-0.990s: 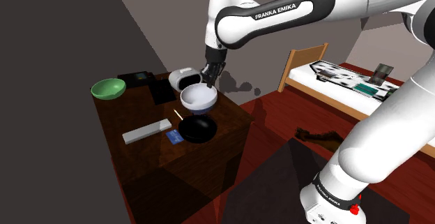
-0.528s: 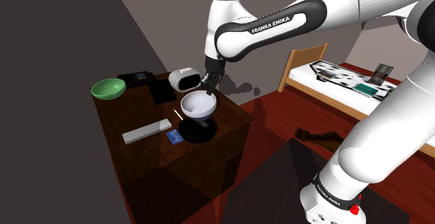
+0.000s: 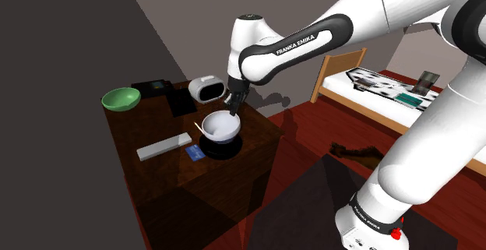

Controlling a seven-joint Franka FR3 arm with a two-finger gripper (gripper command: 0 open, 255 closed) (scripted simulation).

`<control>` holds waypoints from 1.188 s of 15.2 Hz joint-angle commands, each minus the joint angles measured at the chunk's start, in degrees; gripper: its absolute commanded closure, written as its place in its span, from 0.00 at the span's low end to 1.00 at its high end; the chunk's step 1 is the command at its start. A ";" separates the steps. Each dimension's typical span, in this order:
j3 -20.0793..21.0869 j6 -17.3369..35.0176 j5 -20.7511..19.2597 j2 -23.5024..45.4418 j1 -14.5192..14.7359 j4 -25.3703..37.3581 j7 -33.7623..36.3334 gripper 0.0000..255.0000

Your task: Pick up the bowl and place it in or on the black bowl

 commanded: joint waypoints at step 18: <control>0.08 3.77 -1.04 1.84 -0.08 -1.99 0.88 0.00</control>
